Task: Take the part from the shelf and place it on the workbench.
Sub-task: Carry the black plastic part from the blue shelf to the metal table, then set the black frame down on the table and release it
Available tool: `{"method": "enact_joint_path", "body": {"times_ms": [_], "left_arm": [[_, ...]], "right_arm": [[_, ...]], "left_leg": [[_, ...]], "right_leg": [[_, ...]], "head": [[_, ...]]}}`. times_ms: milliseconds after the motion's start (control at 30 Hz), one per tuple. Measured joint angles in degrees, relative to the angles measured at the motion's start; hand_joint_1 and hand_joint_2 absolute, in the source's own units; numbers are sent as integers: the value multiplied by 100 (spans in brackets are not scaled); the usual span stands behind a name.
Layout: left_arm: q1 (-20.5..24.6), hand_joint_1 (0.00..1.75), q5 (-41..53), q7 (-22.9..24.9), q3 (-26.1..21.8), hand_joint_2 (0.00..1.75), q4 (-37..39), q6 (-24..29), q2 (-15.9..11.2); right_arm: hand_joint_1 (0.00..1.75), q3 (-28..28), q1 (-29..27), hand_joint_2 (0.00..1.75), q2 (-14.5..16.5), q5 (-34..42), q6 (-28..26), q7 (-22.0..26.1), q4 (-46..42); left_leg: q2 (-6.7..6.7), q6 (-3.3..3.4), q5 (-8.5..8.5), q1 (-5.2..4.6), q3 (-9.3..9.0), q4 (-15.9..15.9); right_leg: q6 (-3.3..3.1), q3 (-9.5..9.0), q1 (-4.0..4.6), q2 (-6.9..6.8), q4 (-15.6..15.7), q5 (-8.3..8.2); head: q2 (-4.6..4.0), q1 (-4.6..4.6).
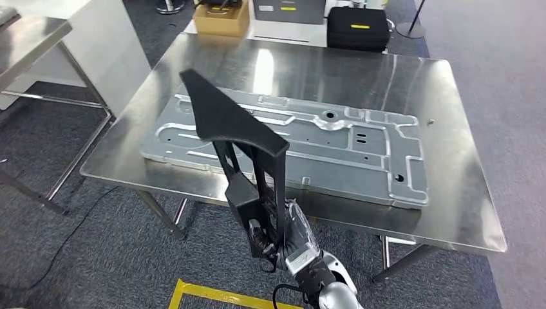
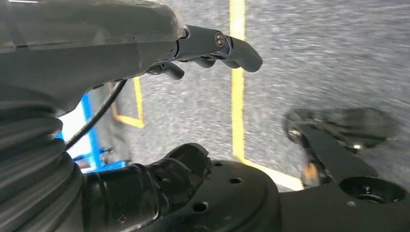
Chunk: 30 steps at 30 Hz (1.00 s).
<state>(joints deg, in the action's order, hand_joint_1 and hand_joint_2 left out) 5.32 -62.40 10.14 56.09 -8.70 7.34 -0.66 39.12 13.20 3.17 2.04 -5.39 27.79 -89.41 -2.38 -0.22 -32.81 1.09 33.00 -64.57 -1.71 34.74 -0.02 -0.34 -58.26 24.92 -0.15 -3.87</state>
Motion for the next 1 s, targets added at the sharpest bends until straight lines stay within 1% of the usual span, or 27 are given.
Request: {"method": "enact_joint_path", "body": {"times_ms": [33, 67, 100, 133, 167, 200, 233, 267, 300, 367, 400, 433, 467, 533, 567, 600, 633, 667, 700, 733, 767, 800, 833, 867, 933, 967, 1000], "left_arm": [[-6, 0, 0, 0, 6, 175, 0, -4, 0], [-10, 0, 0, 0, 11, 175, 0, -8, 1], [-11, 0, 0, 0, 16, 175, 0, -13, 1], [-13, 0, -1, 0, 21, 175, 0, -16, 0], [-13, 0, -2, 0, 26, 175, 0, -19, -1], [-12, 0, -4, 0, 31, 175, 0, -21, -2], [-11, 0, -9, 0, 38, 175, 0, -26, -2], [-5, 0, -16, -1, 47, 175, 0, -32, -2], [1, 0, -22, -3, 57, 175, 0, -38, -2], [14, 0, -32, -11, 76, 175, 0, -52, -1], [17, 0, -32, -15, 84, 175, 0, -61, 1], [17, 0, -26, -18, 92, 175, 0, -68, 3], [18, 0, -14, -20, 99, 175, 0, -76, 4], [18, 0, 11, -21, 117, 175, 0, -88, 3], [18, 0, 20, -22, 129, 175, 0, -96, 2], [19, 0, 26, -22, 150, 175, 0, -108, 1], [20, 0, 36, -22, 177, 175, 0, -126, 1], [24, 0, 48, -22, 206, 175, 0, -147, 0], [29, 0, 60, -22, 234, 175, 0, -167, 1], [35, 0, 70, -22, 258, 175, 0, -182, 2], [42, 0, 78, -22, 280, 175, 0, -190, 4], [50, 0, 87, -21, 303, 175, 0, -197, 6], [57, 0, 100, -21, 332, 175, 0, -205, 8], [64, 0, 115, -19, 364, 175, 0, -214, 8], [78, 0, 147, -9, 427, 175, 0, -234, 11], [85, 0, 161, -2, 460, 175, 0, -243, 12], [93, 0, 177, 8, 489, 175, 0, -250, 13]], "right_arm": [[175, -1, 20, 175, 11, 16, 2, -14, 9], [175, -2, 33, 175, 20, 29, 3, -27, 23], [175, -3, 41, 175, 23, 40, 2, -42, 41], [175, -6, 46, 175, 25, 47, -4, -56, 62], [175, -8, 51, 175, 27, 50, -16, -72, 80], [175, -12, 58, 175, 30, 53, -36, -90, 97], [175, -20, 78, 175, 35, 63, -68, -118, 113], [175, -35, 111, 175, 45, 83, -105, -159, 133], [175, -56, 157, 175, 55, 105, -141, -202, 156], [175, -108, 275, 175, 72, 145, -208, -284, 207], [175, -136, 358, 175, 79, 151, -243, -327, 233], [175, -170, 460, 175, 85, 154, -288, -376, 260], [175, -209, 582, 175, 93, 155, -339, -430, 289], [175, -289, 863, 175, 111, 158, -432, -535, 350], [175, -319, 1031, 175, 120, 159, -466, -584, 385], [175, -354, 1227, 175, 133, 144, -508, -656, 439], [175, -397, 1448, 175, 151, 110, -564, -746, 501], [175, -449, 1683, 175, 174, 54, -640, -842, 570], [175, -512, 1929, 175, 204, -23, -736, -944, 649], [175, -572, 2173, 175, 233, -108, -826, -1027, 726], [175, -621, 2415, 175, 263, -197, -910, -1096, 809], [175, -659, 2649, 175, 296, -311, -991, -1166, 889], [175, -682, 2863, 175, 332, -466, -1082, -1239, 978], [175, -693, 3060, 175, 368, -674, -1191, -1325, 1073], [175, -697, 3391, 175, 439, -1193, -1450, -1503, 1260], [175, -697, 3535, 175, 474, -1453, -1583, -1584, 1346], [175, -697, 3668, 175, 516, -1694, -1706, -1655, 1427]], "left_leg": [[110, -4, -175, 0, 192, -371], [166, -12, -298, 1, 378, -714], [187, -21, -319, 1, 506, -919], [193, -29, -223, 4, 547, -930], [196, -34, -25, 7, 488, -728], [205, -35, 221, 13, 362, -380], [231, -34, 393, 11, 234, -33], [259, -18, 499, 10, 138, 226], [283, 0, 534, 6, 89, 371], [296, 58, 523, -2, 81, 413], [286, 91, 537, 2, 75, 433], [274, 127, 551, 7, 64, 454], [257, 161, 566, 15, 53, 475], [221, 204, 572, 13, 42, 492], [201, 214, 569, 11, 44, 490], [181, 218, 565, 10, 44, 488], [164, 219, 562, 9, 42, 485], [150, 218, 558, 9, 36, 483], [143, 213, 552, 10, 23, 483], [140, 203, 543, 10, 8, 484], [140, 186, 534, 0, 0, 485], [140, 162, 528, -8, 2, 485], [138, 132, 527, -15, 12, 490], [131, 96, 532, -22, 21, 502], [118, 22, 523, -14, 16, 518], [128, -7, 476, -9, 33, 460], [147, -27, 377, -5, 103, 295]], "right_leg": [[-19, -2, -3, 61, 2, 3], [-31, -2, 0, 130, -5, 10], [-37, -3, 2, 193, -16, 19], [-36, -6, 0, 259, -35, 32], [-26, -10, -5, 315, -61, 51], [-9, -15, -12, 356, -96, 78], [21, -6, -7, 394, -144, 110], [53, 13, -1, 419, -187, 136], [83, 33, 3, 433, -217, 151], [135, 56, 5, 448, -227, 151], [162, 58, 1, 416, -231, 157], [191, 79, 4, 345, -278, 192], [221, 142, 3, 259, -413, 274], [273, 423, -16, 112, -978, 545], [289, 611, -31, 95, -1329, 679], [300, 778, -44, 89, -1625, 763], [305, 879, -53, 83, -1772, 753], [302, 887, -60, 76, -1739, 648], [291, 792, -65, 67, -1507, 454], [269, 624, -67, 52, -1132, 218], [244, 451, -51, 34, -766, 58], [215, 311, -33, 20, -460, -27], [191, 239, -13, 11, -287, -41], [173, 222, 6, 16, -233, -5], [125, 200, -5, 36, -168, -13], [96, 174, -17, 42, -134, -22], [60, 145, -27, 45, -100, -30]], "head": [[0, 3], [0, 5], [0, 5], [0, 6], [0, 7], [0, 7], [0, 7], [0, 5], [0, 4], [0, 3], [0, 3], [0, 0], [0, -2], [0, -5], [0, -5], [0, -5], [0, -5], [0, -6], [0, -5], [0, -5], [0, -5], [0, -4], [0, -2], [0, 1], [0, 4], [0, 4], [0, 5]]}}
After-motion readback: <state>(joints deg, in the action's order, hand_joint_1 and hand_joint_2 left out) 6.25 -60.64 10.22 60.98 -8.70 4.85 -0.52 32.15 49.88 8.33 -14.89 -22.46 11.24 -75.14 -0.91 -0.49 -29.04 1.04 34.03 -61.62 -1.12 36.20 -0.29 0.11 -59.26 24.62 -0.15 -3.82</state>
